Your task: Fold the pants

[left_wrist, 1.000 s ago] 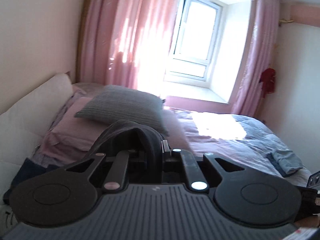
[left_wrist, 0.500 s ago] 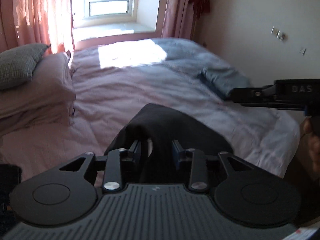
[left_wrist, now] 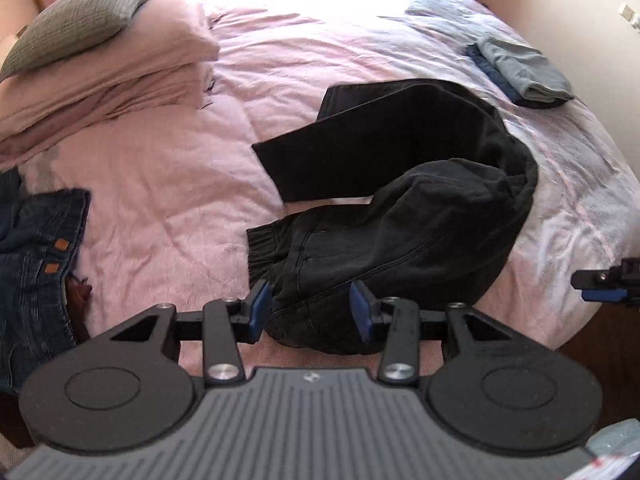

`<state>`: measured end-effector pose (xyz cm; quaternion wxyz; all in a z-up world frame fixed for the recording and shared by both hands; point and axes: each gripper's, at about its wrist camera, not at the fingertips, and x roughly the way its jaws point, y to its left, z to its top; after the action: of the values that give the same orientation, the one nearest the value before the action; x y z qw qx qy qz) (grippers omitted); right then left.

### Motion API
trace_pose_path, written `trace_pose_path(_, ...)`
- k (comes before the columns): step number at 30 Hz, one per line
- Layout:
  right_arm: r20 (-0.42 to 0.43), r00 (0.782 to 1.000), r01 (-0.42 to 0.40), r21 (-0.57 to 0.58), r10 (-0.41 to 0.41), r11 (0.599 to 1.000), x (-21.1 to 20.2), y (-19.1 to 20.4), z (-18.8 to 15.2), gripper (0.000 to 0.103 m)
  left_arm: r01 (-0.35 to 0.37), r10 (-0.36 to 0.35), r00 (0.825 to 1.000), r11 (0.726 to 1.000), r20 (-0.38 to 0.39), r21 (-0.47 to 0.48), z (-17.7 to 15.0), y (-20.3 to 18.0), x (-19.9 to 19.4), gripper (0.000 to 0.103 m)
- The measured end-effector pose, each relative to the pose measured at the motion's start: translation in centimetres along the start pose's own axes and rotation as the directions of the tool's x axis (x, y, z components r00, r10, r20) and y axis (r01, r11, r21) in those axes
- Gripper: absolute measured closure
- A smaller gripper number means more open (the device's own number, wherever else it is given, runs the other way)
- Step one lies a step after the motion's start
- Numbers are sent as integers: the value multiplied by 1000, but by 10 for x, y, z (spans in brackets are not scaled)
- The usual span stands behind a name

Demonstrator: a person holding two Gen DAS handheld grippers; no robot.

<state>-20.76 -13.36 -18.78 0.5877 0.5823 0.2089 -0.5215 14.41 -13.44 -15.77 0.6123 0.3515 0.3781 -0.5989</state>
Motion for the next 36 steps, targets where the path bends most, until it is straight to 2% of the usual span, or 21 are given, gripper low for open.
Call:
trace_pose_path(3,30,999,17,2,-17,1000,-4,13,-14,53,22,-23,1000,999,13,36,-3,0,-7,63)
trace_pose_path(4,37,999,21,7,-21,1000,7,16,-17,53,33,-33,999,998,16,46,-5,0,-10,62)
trace_pose_path(12,96,993,60,102,-69,993,0,24,-65,53,84,-87,996,986,20,144,-13,6,-25,62)
trace_pose_path(19,148,985,72,144,-93,987,-13,27,-82,53,121,-131,991,973,36,195,-18,6,-34,59)
trace_pose_path(28,133,986,73,175,-97,982,-7,5,-69,53,107,-114,993,973,23,204,-12,-6,-27,58)
trace_pose_path(36,34,998,57,79,-60,995,10,-21,-21,53,24,-22,1000,991,-15,129,-8,-31,-15,58)
